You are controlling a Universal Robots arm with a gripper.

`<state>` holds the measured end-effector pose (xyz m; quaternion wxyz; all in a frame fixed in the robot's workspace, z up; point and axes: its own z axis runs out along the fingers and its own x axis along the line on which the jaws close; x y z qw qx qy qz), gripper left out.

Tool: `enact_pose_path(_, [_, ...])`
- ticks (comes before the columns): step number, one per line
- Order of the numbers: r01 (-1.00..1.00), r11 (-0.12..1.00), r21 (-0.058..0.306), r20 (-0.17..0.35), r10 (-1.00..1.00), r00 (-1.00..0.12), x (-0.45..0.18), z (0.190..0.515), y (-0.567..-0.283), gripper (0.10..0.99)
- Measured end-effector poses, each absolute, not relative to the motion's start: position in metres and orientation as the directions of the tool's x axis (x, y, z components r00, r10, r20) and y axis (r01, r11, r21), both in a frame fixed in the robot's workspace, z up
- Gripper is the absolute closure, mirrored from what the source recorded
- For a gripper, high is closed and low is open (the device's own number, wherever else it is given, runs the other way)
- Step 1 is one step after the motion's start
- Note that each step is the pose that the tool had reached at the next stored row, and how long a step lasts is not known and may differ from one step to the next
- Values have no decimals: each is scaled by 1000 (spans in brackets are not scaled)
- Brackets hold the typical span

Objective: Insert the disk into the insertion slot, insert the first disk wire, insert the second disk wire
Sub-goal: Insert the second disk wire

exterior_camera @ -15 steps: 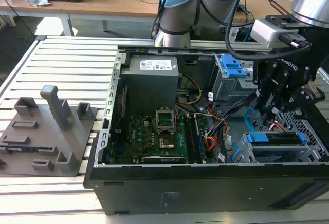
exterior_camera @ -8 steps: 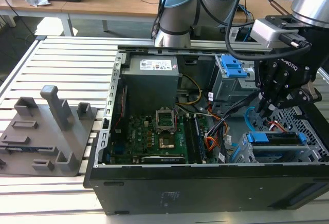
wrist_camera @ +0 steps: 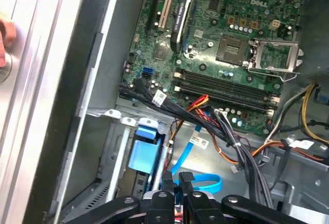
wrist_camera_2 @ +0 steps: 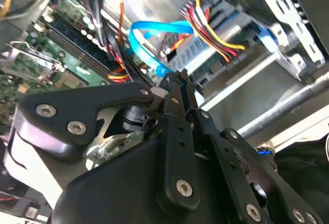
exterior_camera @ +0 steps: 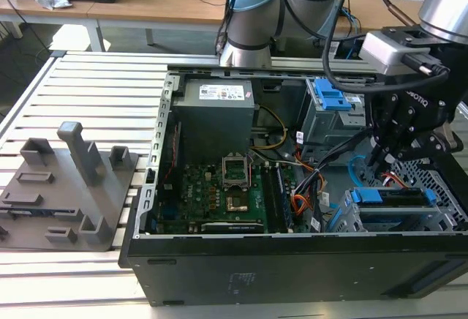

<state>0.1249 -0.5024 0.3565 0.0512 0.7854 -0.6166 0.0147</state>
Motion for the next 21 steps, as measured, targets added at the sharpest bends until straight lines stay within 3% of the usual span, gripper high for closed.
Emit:
enact_pose_path(3, [-970,-235,61,79,-968,239,125,356,-509,922])
enact_pose_path(6, [-971,-238,40,-5,-971,238,125,356,-510,922])
enact_pose_path(9, [-974,-225,31,-45,-974,223,125,356,-510,922])
enact_pose_path(16, [-997,-73,30,-49,-996,72,125,350,-510,922])
enact_pose_path(21, [-999,-37,30,-49,-998,36,125,350,-510,922])
